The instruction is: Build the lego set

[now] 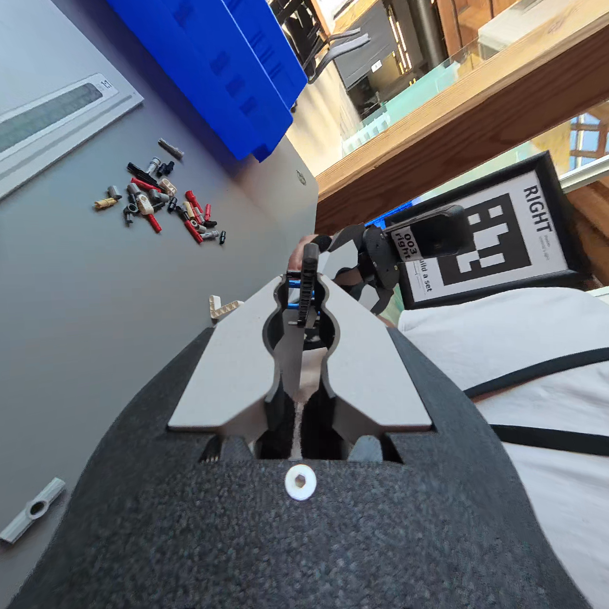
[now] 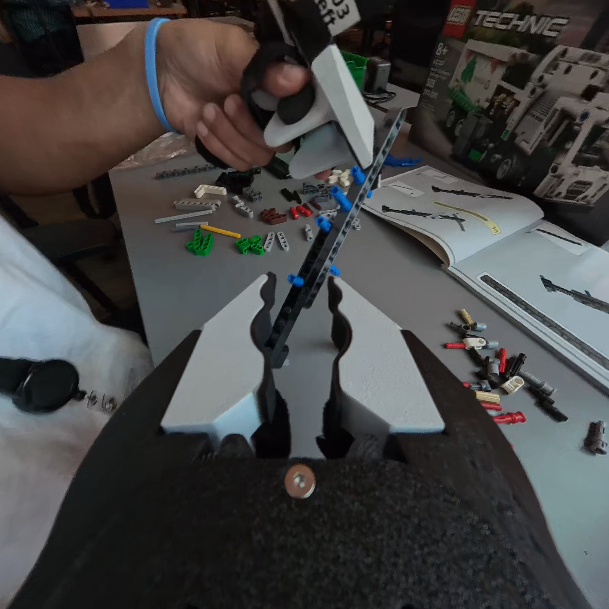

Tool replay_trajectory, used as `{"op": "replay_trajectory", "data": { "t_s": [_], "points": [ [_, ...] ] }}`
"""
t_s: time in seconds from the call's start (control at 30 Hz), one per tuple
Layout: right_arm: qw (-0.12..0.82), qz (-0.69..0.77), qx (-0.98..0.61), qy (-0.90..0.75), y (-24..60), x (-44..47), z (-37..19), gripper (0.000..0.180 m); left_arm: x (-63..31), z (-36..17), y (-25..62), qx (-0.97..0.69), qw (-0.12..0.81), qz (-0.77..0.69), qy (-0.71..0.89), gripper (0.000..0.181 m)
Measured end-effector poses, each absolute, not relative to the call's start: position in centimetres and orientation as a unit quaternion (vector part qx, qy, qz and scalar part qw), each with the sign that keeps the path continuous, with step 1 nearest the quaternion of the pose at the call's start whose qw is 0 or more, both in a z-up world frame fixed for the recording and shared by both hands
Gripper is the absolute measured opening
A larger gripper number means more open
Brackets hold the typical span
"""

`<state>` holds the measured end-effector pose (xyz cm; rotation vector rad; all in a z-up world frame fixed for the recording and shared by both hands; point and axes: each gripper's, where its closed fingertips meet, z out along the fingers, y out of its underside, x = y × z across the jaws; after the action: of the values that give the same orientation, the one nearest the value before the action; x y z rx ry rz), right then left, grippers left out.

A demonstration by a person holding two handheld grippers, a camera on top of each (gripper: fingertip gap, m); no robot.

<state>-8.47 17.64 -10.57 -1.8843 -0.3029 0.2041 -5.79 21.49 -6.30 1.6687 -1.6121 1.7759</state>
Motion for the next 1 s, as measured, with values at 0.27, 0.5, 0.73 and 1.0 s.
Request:
{"op": "replay_trajectory", "data": {
  "t_s": [0.27,0.5,0.73,1.0],
  "points": [
    [0.608,0.059,-0.788,0.081,20.7,-6.3,-10.7,0.014,-3.3,-5.7,24.0,0.580,-0.093,0.596,-0.548,0.039],
    [0.660,0.091,-0.737,0.115,21.8,-7.3,-8.7,0.006,-5.6,-8.0,20.4,0.562,-0.115,0.566,-0.592,0.049],
    [0.656,0.167,-0.730,0.093,21.9,-9.4,-8.6,0.012,-6.6,-8.2,19.8,0.551,-0.008,0.619,-0.560,0.026],
    [0.640,0.222,-0.735,0.026,20.3,-5.4,-6.2,0.039,-8.7,-9.3,21.7,0.547,0.090,0.566,-0.611,0.006]
  ]
}}
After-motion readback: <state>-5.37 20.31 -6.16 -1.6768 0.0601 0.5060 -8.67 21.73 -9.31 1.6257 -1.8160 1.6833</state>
